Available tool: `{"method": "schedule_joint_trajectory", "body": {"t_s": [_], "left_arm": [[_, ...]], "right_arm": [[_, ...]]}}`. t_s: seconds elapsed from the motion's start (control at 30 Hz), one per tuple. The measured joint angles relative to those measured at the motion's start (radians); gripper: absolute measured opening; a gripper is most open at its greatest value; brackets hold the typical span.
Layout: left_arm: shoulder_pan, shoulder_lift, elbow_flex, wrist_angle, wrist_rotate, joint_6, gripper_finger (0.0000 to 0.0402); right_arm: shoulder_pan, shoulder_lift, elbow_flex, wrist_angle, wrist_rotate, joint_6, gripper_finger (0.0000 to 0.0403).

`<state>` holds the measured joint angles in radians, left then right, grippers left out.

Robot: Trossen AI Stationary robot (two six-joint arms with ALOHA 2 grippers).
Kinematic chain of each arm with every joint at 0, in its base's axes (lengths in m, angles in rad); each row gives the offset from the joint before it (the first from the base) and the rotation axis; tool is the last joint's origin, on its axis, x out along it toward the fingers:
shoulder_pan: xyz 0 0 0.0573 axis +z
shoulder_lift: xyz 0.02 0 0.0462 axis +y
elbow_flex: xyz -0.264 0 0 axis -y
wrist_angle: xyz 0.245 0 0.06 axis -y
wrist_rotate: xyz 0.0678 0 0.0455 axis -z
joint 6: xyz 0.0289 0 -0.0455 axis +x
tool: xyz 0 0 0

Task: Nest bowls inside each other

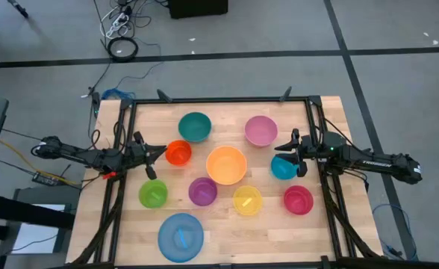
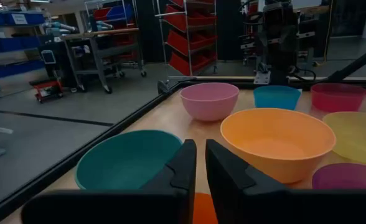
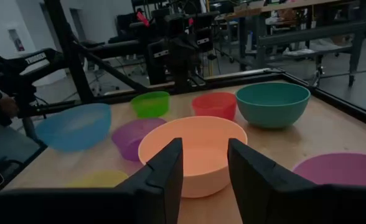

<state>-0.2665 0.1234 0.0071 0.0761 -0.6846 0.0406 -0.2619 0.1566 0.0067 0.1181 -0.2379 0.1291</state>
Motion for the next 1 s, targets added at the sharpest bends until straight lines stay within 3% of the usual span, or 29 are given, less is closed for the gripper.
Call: {"method": "schedule_joint_trajectory", "body": {"t_s": [0.2,0.37,0.47,0.6,0.63,0.8,1.0], "left_arm": [[0.000,0.000,0.000,0.000,0.000,0.000,0.0044],[0.000,0.000,0.000,0.000,0.000,0.000,0.0044],[0.000,0.000,0.000,0.000,0.000,0.000,0.0044],[0.000,0.000,0.000,0.014,0.000,0.000,0.0044],[0.000,0.000,0.000,0.016,0.000,0.000,0.0044],[0.000,0.000,0.000,0.033,0.000,0.000,0.0044],[0.000,0.000,0.000,0.142,0.001,-0.019,0.0044]], "right_arm": [[0.000,0.000,0.000,0.000,0.001,-0.001,0.0117],[-0.002,0.000,0.000,0.015,0.069,-0.086,0.0118],[-0.001,0.000,0.000,0.062,0.070,0.042,0.0118],[0.000,0.000,0.000,0.199,0.061,0.521,0.0117],[-0.003,0.000,0.002,0.223,0.064,0.552,0.0117],[-0.018,0.000,0.021,0.341,0.092,0.543,0.0118],[0.009,0.001,0.023,0.335,-0.019,0.473,0.0118]]}}
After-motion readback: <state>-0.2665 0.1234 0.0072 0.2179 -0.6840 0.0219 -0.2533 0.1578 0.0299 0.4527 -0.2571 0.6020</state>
